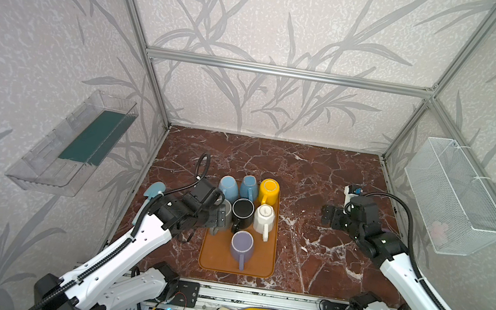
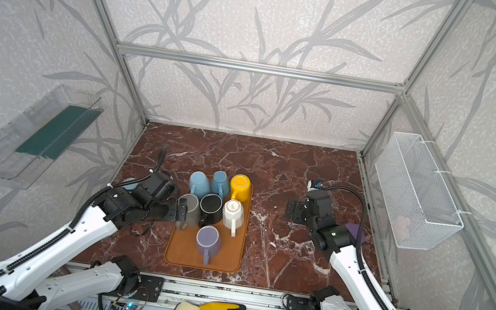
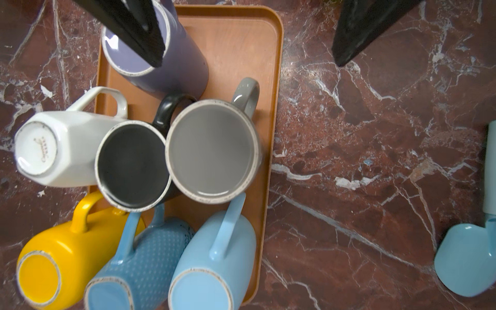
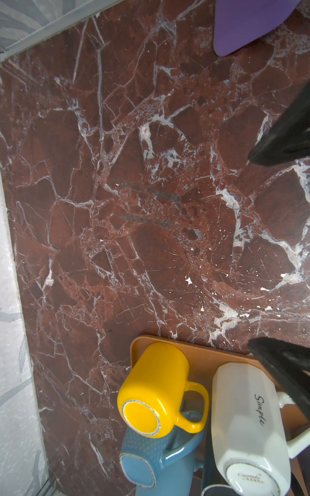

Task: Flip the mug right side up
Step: 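Lower the left gripper over the upside-down grey mug on the tray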

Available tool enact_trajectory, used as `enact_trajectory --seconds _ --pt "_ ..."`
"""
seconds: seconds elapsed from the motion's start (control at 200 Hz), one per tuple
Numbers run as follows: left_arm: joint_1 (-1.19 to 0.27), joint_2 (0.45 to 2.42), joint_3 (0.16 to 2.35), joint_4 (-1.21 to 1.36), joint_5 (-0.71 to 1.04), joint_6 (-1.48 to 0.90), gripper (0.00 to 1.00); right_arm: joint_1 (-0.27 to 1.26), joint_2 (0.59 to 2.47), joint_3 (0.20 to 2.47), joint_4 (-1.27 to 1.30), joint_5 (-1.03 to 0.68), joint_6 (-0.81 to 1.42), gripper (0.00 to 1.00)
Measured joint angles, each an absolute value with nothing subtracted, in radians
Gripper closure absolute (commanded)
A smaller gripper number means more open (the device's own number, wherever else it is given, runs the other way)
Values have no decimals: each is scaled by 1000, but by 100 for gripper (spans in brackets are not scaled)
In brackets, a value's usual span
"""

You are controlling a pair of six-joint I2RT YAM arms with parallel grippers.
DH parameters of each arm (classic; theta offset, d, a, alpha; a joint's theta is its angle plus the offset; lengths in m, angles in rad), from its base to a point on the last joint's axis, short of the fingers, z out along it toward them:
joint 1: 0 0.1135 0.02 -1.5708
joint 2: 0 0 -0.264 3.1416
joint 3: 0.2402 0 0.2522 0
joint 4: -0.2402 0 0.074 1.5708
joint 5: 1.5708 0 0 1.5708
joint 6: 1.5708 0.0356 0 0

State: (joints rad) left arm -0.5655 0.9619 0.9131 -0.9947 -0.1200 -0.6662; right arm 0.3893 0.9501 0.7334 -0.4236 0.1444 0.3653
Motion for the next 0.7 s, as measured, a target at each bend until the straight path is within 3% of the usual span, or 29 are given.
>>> enact_trajectory --seconds 0.6,0.7 --pt "-608 1137 871 -965 -83 -628 20 438 949 715 -401 145 406 1" --pt "-609 1174 875 -968 -83 -611 27 441 937 714 -401 144 412 1"
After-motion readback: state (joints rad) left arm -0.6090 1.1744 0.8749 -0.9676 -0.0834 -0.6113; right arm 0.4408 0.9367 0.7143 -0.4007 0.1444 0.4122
